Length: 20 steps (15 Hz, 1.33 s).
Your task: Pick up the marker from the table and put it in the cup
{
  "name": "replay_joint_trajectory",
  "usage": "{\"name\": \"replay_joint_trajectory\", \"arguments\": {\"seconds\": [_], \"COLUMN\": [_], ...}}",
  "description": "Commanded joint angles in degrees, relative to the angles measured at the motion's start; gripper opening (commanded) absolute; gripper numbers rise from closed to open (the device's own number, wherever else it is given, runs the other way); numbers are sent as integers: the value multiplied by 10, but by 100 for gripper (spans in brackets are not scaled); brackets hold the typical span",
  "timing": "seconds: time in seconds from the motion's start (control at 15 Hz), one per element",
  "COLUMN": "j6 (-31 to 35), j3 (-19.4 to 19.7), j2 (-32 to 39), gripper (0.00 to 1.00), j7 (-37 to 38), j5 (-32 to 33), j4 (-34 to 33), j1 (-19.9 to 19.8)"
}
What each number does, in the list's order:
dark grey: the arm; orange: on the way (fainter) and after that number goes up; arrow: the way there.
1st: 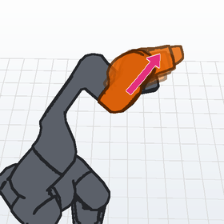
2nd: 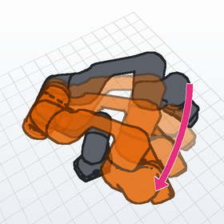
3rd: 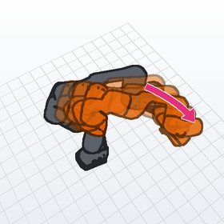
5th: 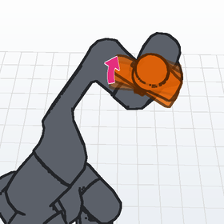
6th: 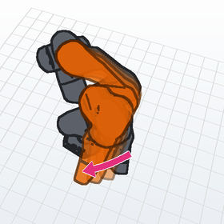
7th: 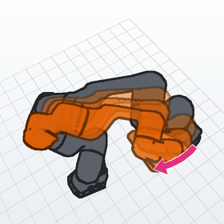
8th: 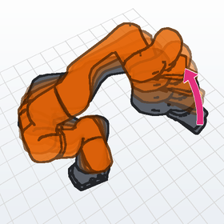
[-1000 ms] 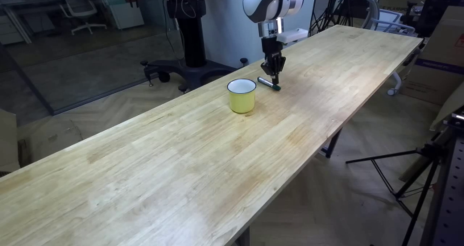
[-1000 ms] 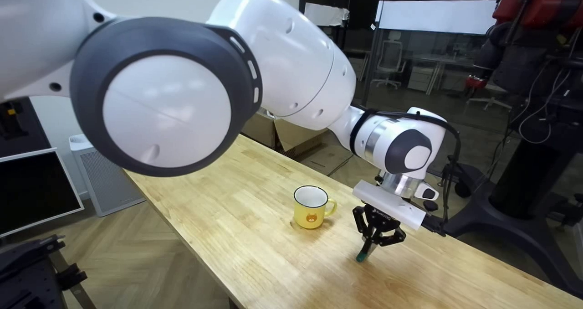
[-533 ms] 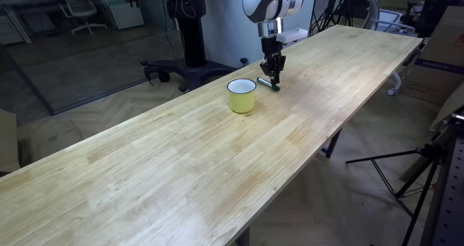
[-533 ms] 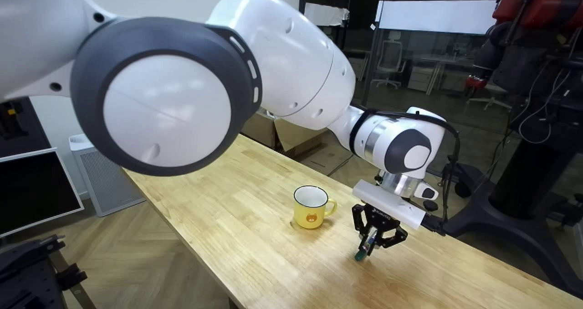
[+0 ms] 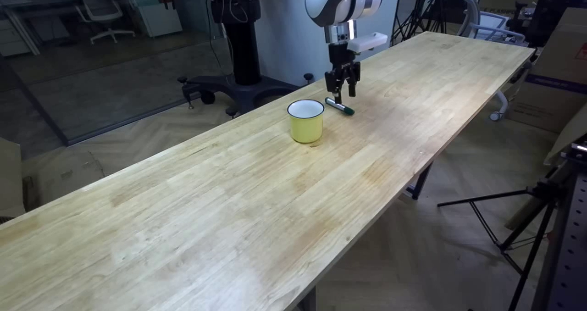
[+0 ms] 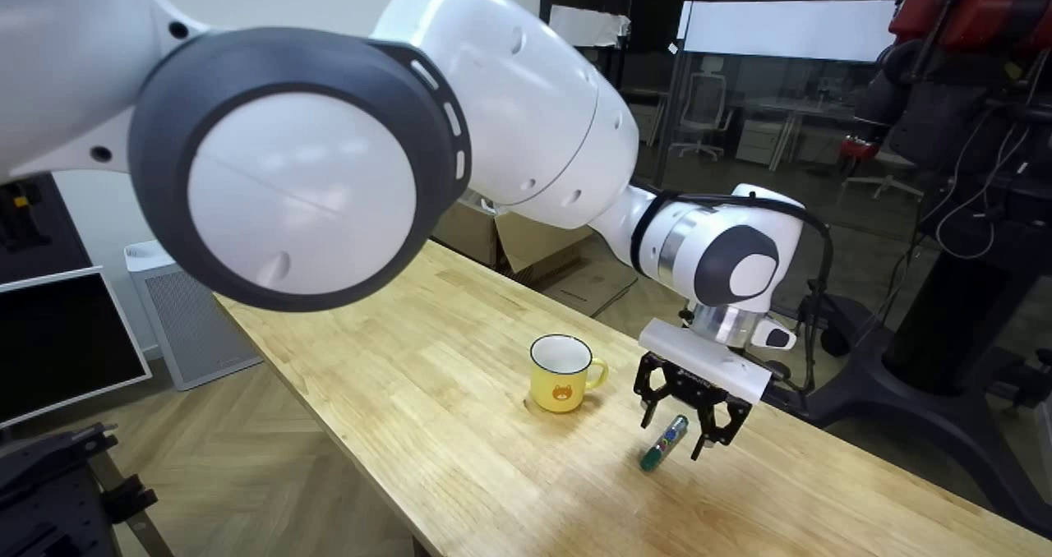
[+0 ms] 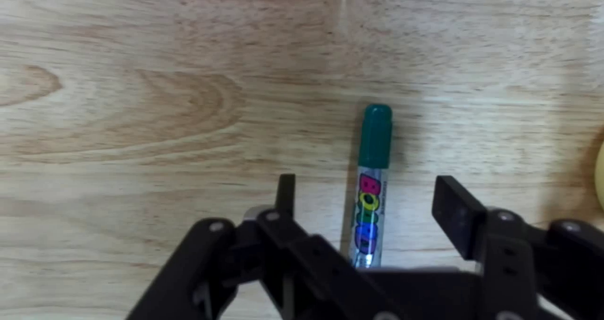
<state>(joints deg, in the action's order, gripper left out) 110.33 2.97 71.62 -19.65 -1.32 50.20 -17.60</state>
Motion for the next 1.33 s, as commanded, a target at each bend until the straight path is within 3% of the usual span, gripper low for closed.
{"name": "replay_joint_trajectory", "arguments": {"seconds": [0.0, 0.93, 1.0, 1.27], "j6": [-12, -65, -66, -67], "j3": [11, 11, 11, 11], "j2": [8, 66, 70, 83], "gripper": [100, 100, 78, 51], "j7": [27, 33, 33, 33], "j5": [6, 27, 29, 32], "j4": [-28, -104, -108, -126], "j1": [9, 10, 10, 9]}}
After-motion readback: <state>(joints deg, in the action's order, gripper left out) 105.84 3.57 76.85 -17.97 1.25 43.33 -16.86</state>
